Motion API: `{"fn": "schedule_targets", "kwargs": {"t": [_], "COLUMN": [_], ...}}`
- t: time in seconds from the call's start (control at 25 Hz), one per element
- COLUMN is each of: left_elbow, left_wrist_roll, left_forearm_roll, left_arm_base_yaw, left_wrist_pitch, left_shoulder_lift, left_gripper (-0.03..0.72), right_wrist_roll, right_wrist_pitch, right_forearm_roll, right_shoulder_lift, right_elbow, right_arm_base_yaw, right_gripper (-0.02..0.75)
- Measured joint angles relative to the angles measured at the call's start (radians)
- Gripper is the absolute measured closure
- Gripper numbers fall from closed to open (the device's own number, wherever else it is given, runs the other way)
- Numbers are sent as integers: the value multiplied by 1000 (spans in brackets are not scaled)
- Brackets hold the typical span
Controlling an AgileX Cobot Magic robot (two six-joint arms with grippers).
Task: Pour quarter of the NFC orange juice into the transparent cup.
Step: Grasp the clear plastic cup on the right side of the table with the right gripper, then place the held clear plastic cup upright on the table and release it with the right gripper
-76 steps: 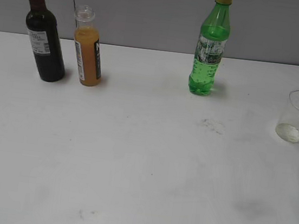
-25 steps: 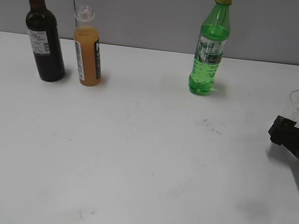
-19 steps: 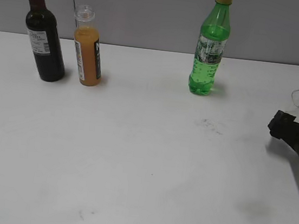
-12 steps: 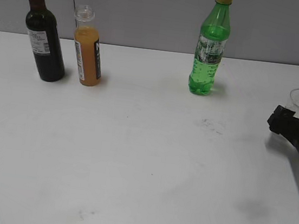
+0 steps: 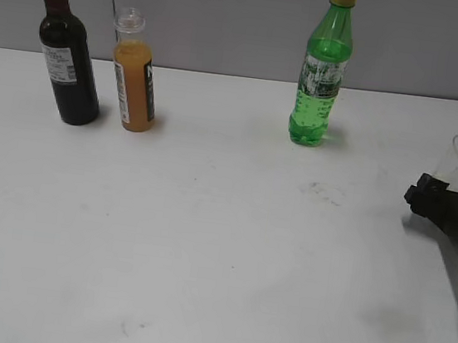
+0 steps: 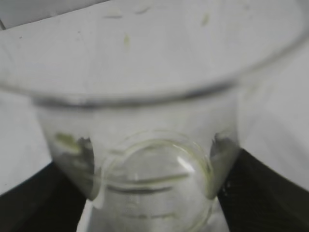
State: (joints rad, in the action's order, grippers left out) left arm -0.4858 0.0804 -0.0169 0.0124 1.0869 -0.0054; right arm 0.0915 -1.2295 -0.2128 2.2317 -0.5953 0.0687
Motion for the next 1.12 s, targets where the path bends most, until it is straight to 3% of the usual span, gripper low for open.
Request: {"fn": "schedule_targets", "kwargs": {"t": [0.36, 0.52, 0.68, 0.84, 1.12], "left_elbow": [0, 0, 0, 0, 0], "left_wrist_roll": [0, 0, 0, 0, 0], "left_forearm_roll": [0, 0, 0, 0, 0], "left_arm_base_yaw": [0, 0, 0, 0, 0], "left_wrist_pitch": [0, 0, 0, 0, 0], "left_shoulder_lift": [0, 0, 0, 0, 0], "left_gripper": [454, 454, 454, 454, 454], "right_wrist_roll": [-1, -1, -5, -30, -30], "right_wrist_pitch": [1, 11, 13, 12, 14], "right_forearm_roll": [24, 132, 372, 687, 1166], "right_shoulder_lift": [-3, -28, -81, -106, -106], "right_elbow": [0, 14, 28, 21, -68], "right_arm_base_yaw": [0, 0, 0, 0, 2], "right_gripper": [202, 202, 202, 202, 202]}}
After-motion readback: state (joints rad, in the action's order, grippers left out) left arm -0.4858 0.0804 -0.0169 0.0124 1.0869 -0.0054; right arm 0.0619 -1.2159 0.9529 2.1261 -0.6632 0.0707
